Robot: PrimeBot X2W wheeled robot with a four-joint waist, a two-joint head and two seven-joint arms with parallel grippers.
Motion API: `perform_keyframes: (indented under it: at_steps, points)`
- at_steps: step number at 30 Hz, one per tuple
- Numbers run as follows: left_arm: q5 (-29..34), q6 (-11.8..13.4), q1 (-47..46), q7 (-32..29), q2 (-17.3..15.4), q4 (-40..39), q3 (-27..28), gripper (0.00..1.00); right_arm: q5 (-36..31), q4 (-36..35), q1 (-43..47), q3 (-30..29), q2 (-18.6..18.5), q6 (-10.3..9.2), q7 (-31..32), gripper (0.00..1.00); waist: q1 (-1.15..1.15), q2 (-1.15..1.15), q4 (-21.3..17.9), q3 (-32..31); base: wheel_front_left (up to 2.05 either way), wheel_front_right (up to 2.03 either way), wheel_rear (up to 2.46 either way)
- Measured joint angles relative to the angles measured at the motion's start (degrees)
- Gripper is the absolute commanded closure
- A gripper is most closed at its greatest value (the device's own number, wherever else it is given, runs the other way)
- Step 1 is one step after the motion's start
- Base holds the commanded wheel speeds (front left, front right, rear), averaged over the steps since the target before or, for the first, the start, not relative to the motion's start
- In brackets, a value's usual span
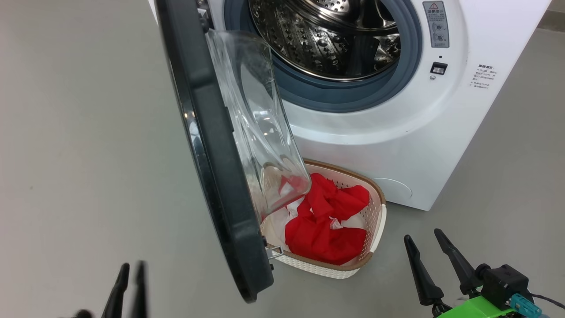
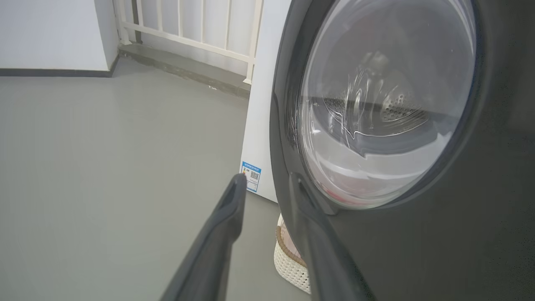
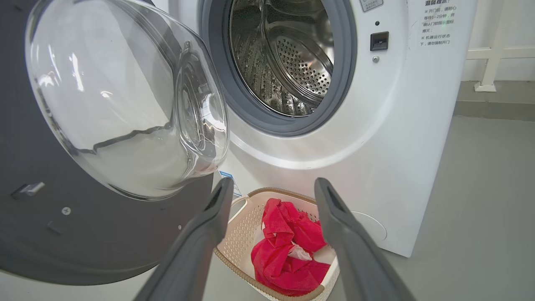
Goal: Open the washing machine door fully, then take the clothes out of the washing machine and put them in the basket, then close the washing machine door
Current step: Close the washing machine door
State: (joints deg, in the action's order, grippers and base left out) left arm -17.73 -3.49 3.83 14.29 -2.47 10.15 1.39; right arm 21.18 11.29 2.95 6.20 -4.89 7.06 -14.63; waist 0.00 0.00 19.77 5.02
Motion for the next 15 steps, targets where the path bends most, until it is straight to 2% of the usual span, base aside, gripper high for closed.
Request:
perform_keyframes:
  at_steps: [5,7,9,11,13,15]
  points:
    - [-14.69,-2.82,-0.38,0.01,-0.02,-0.97,4.05,1.00,0.00,0.01,0.00,0.02,0.08,0.00,0.00,0.00,0.00,0.00,0.09,-0.12,0.00,0.00,0.00]
    - [-26.42,-3.63,-1.00,0.01,0.00,0.08,4.63,1.00,0.00,0.03,0.00,0.05,0.10,0.00,0.00,0.00,0.00,0.00,0.03,-0.11,0.00,0.00,0.00]
    - [-39.57,-3.61,-1.87,0.03,-0.16,0.07,3.02,1.00,0.00,0.08,0.00,0.16,0.13,0.00,0.00,0.00,0.00,0.00,-0.16,-0.14,0.00,0.00,0.00]
    - [-52.02,-3.61,-2.64,0.27,-0.12,-1.83,-1.01,1.00,0.00,0.07,0.00,0.30,0.23,0.00,0.00,0.00,0.00,0.00,-0.43,-0.10,0.00,0.00,0.00]
    - [-60.32,-3.61,-2.81,-0.93,-0.09,-4.65,-4.81,1.00,0.00,0.08,0.00,0.31,0.33,0.00,0.00,0.00,0.00,0.00,-0.67,0.01,0.00,0.00,0.00]
    - [-68.47,-3.61,-2.79,-6.05,-1.15,-7.44,-6.44,1.00,0.00,0.07,0.00,0.32,0.41,0.00,0.00,0.00,0.00,0.00,-0.85,0.22,0.00,0.00,0.00]
